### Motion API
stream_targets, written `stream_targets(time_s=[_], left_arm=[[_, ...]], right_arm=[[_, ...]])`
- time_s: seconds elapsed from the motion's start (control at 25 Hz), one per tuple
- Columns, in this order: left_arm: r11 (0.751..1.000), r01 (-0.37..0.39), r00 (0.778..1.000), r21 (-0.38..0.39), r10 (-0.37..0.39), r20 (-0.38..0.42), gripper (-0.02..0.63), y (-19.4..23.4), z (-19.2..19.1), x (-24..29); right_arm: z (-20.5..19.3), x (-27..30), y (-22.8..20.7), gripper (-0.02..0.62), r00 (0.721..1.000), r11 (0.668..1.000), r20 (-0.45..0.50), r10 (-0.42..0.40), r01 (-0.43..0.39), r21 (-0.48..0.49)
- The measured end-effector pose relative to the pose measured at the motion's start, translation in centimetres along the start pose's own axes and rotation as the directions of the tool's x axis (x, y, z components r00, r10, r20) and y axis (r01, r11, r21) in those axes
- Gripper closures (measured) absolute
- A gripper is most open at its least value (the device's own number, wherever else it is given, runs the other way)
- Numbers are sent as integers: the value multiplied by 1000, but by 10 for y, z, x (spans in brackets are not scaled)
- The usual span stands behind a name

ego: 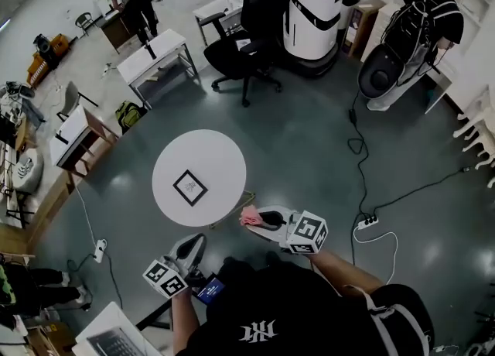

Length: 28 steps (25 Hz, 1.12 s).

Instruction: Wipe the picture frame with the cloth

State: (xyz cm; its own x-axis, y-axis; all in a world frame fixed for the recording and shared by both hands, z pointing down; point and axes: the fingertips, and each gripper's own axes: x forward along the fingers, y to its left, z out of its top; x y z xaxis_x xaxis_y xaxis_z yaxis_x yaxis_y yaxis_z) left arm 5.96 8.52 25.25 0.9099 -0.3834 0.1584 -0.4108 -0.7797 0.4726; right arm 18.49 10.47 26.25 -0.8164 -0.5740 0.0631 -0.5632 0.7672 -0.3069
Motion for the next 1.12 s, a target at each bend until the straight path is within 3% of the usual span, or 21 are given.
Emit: stream_targets(time_s=[0.24, 0.48, 0.68, 1.12], left_arm=[[1000, 10, 1000, -26, -10, 12, 603, 67, 18, -1], [998, 43, 999, -42, -42, 15, 603, 152, 60, -15], [999, 50, 999, -21, -50, 6, 603, 221, 101, -31], [997, 65, 996, -50, -68, -50, 603, 346, 142, -64]], right_arm=[[0, 33, -34, 509, 997, 998, -46, -61, 62, 5], [29, 110, -64, 509, 989, 989, -46, -144, 144, 12], [56, 192, -79, 509, 985, 988, -79, -156, 156, -7], [76, 320, -110, 509, 970, 982, -158, -186, 188, 3]])
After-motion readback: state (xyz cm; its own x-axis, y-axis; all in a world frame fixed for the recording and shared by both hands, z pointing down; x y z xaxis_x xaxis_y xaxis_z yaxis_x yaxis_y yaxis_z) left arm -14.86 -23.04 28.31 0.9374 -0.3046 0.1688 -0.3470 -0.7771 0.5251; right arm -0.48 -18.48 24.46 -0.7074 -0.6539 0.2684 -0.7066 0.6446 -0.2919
